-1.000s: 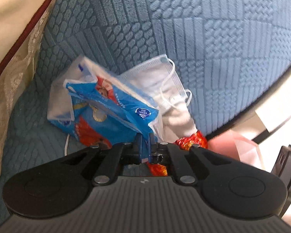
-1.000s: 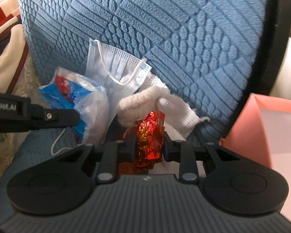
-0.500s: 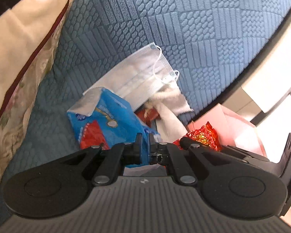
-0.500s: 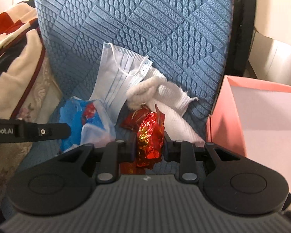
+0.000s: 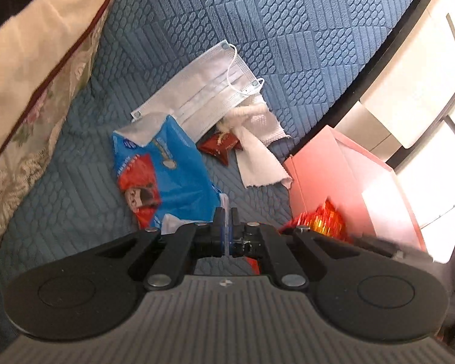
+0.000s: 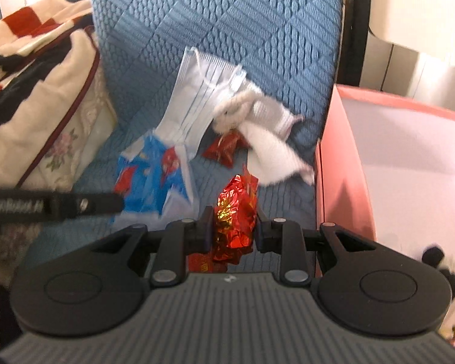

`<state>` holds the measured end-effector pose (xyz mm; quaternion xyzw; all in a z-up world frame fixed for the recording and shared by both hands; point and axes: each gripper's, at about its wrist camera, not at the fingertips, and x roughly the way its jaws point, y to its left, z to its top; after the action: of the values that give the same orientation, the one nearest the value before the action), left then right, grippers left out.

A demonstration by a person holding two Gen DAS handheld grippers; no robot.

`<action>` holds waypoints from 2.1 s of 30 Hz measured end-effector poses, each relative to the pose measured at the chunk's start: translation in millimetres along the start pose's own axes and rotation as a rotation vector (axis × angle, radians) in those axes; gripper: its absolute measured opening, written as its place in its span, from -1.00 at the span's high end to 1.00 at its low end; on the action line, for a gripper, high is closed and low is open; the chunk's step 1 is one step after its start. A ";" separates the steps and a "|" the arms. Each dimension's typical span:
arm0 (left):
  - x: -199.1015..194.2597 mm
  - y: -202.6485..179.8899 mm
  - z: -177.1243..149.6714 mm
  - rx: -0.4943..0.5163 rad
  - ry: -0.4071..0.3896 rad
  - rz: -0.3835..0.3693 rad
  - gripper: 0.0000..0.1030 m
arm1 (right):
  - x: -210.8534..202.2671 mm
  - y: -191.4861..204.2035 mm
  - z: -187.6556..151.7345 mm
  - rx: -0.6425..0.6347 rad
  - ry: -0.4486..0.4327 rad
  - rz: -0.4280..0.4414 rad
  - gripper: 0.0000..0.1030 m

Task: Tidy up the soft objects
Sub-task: 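Lift the red foil candy with the right gripper while the left gripper opens off the blue bag, then close the left gripper on the blue bag while the right gripper holds the red candy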

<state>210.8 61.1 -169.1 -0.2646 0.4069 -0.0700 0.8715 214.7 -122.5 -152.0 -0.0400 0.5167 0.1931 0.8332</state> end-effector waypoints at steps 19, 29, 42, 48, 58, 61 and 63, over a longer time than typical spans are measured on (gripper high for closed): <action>33.4 9.6 17.3 -0.066 -0.080 0.035 -0.21 | 21.2 2.0 -22.6 0.016 0.085 0.012 0.41; 66.8 -2.3 9.5 -0.010 -0.044 0.124 -0.38 | 23.2 0.9 -24.0 0.009 0.110 -0.015 0.13; 82.3 -1.2 5.7 0.031 0.008 0.204 -0.05 | 24.5 -2.1 -27.0 0.032 0.100 -0.075 0.12; 87.0 -1.5 6.5 0.049 0.023 0.211 0.50 | 27.7 0.2 -28.2 0.052 0.076 -0.112 0.12; 72.0 1.9 4.3 0.009 0.014 0.204 0.89 | 41.0 2.3 -20.1 0.009 0.002 -0.219 0.14; 62.0 3.3 2.2 -0.001 0.015 0.197 0.91 | 47.5 0.8 -18.0 0.016 -0.001 -0.222 0.26; 55.4 3.9 0.2 -0.011 0.014 0.190 0.91 | 51.1 -2.0 -17.4 0.029 0.006 -0.213 0.48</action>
<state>247.1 45.8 -208.3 -0.2290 0.4366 0.0136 0.8699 220.7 -114.6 -205.2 -0.0829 0.5147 0.0959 0.8479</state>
